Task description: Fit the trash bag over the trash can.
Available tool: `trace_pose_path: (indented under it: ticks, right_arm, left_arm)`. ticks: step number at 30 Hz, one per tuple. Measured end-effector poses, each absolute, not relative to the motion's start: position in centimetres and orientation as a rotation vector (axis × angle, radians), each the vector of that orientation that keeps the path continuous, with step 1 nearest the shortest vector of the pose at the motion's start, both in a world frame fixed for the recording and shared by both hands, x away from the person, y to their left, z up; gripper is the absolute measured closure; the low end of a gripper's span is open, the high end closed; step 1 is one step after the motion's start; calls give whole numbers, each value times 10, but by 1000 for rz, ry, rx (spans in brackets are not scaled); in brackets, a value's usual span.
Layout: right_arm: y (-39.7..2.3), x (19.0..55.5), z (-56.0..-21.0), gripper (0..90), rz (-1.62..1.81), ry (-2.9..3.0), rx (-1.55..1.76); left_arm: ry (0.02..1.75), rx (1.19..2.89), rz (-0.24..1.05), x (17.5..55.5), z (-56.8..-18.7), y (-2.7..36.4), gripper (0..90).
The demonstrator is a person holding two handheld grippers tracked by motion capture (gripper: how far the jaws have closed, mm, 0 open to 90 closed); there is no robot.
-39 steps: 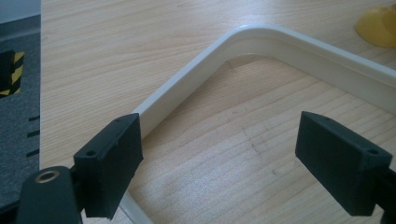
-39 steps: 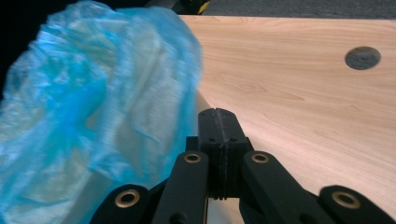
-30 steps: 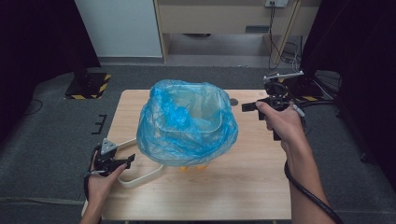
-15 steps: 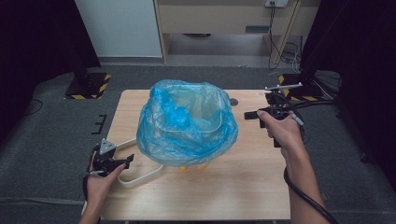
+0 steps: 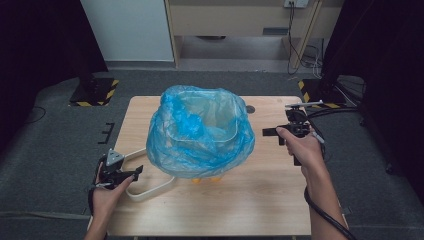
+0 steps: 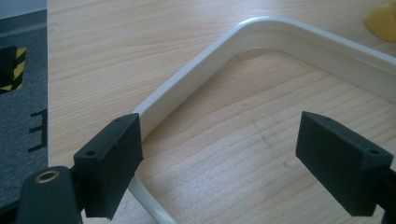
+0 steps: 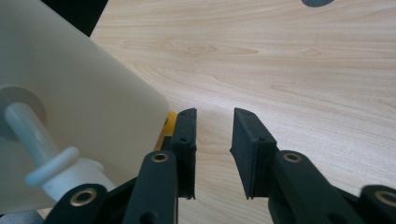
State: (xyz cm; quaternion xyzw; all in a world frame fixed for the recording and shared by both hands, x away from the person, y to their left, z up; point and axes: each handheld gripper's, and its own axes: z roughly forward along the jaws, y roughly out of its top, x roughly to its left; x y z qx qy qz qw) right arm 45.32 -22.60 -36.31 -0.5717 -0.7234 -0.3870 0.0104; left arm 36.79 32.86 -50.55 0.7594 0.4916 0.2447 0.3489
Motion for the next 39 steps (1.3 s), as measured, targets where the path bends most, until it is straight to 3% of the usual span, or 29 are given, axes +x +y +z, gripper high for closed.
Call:
trace_pose_path:
  ticks: [12, 24, 30, 39]
  right_arm:
    - [-234, 452, -387, 523, -1186, -2257, -1808]
    - [-245, 450, -423, 202, -1192, -2277, -1853]
    - [-250, 447, -441, 115, -1213, -2279, -1857]
    - [-261, 438, -473, 96, -1236, -2275, -1868]
  left_arm:
    - [1278, 1960, 637, 368, -505, 332, 138]
    - [1258, 1982, 645, 371, -502, 333, 135]
    - [1231, 2028, 645, 378, -502, 331, 128]
    - [1211, 2055, 643, 386, -496, 333, 127]
